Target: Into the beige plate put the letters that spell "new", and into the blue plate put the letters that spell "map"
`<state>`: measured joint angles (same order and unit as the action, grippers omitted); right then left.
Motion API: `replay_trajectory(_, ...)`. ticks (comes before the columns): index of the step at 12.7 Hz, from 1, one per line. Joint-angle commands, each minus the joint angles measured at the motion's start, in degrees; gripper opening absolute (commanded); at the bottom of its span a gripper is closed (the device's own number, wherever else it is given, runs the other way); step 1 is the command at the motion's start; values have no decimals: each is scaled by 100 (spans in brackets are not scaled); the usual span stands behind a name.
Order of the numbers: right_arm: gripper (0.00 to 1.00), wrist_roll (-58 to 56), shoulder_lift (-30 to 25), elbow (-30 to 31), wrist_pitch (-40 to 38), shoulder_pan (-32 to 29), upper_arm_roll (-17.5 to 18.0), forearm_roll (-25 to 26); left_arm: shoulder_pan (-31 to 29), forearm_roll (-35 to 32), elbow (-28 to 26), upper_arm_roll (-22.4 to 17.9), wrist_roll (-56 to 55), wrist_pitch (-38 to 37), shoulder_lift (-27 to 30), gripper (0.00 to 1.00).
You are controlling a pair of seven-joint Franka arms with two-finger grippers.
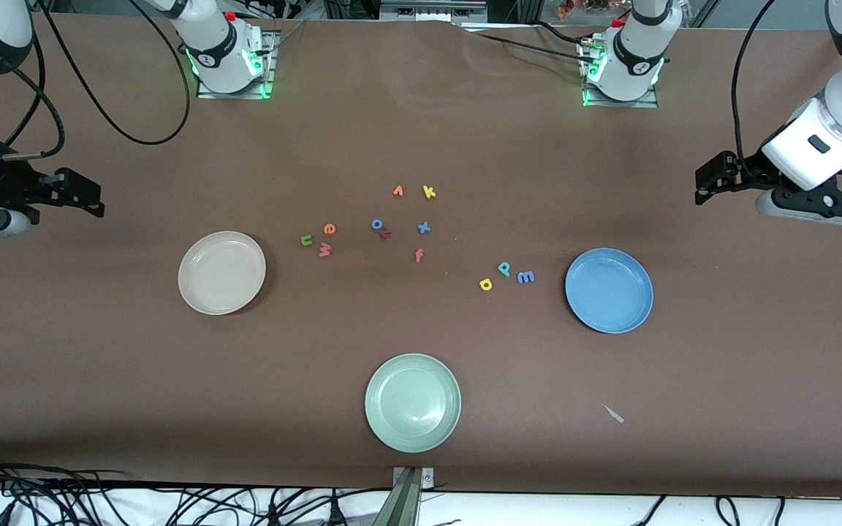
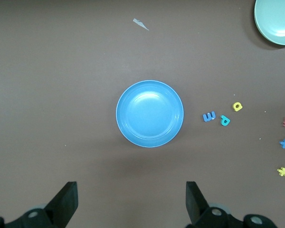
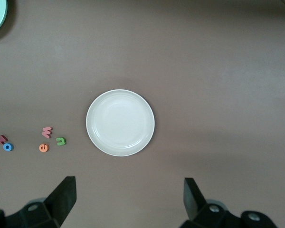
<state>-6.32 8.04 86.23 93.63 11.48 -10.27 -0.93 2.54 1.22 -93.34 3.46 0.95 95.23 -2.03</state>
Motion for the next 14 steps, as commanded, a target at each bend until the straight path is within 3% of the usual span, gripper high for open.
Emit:
replay_trajectory(1, 100, 61, -4, -27, -55, -32, -10, -92, 18, -148, 149, -4, 63, -31, -96, 100)
replay_trajectory(14, 100, 61, -4, -27, -55, -32, -36, -92, 54, -148, 334, 5, 10, 13, -272, 100)
